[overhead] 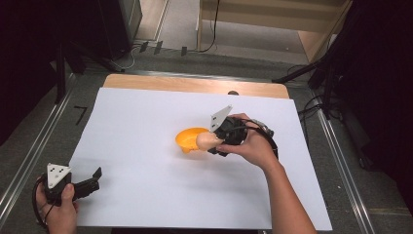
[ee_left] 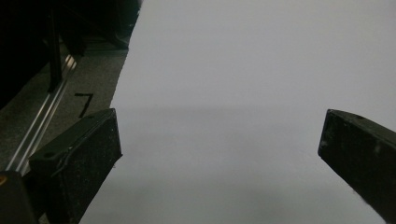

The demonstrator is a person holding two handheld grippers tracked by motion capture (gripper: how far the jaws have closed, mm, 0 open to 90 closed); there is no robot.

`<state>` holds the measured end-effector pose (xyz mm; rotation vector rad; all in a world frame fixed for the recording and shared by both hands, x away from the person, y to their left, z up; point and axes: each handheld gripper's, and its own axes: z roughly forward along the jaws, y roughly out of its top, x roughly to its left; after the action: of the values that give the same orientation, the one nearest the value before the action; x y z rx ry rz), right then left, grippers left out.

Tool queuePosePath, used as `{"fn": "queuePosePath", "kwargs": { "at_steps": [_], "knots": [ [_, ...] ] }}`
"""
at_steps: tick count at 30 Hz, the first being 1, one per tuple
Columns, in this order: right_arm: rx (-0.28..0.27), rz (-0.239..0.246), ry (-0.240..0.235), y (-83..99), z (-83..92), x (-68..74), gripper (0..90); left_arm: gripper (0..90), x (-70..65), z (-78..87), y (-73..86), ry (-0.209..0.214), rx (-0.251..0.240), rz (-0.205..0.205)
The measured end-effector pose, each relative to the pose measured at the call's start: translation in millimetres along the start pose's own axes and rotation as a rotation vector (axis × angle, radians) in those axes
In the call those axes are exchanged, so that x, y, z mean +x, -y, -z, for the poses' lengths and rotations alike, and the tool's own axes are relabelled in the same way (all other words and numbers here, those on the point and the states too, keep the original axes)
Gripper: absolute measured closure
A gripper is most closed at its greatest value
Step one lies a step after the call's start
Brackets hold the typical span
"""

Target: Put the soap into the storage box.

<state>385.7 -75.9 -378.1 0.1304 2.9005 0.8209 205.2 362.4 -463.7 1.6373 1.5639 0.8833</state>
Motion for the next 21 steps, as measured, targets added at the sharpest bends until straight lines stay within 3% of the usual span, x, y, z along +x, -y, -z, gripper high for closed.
{"fn": "queuePosePath", "kwargs": {
  "at_steps": [21],
  "knots": [
    [0.01,0.058,-0.041,-28.3,-23.9,-16.7,32.8,0.0,0.9,-0.2,-0.1,0.009,0.002,0.006]
  ]
}}
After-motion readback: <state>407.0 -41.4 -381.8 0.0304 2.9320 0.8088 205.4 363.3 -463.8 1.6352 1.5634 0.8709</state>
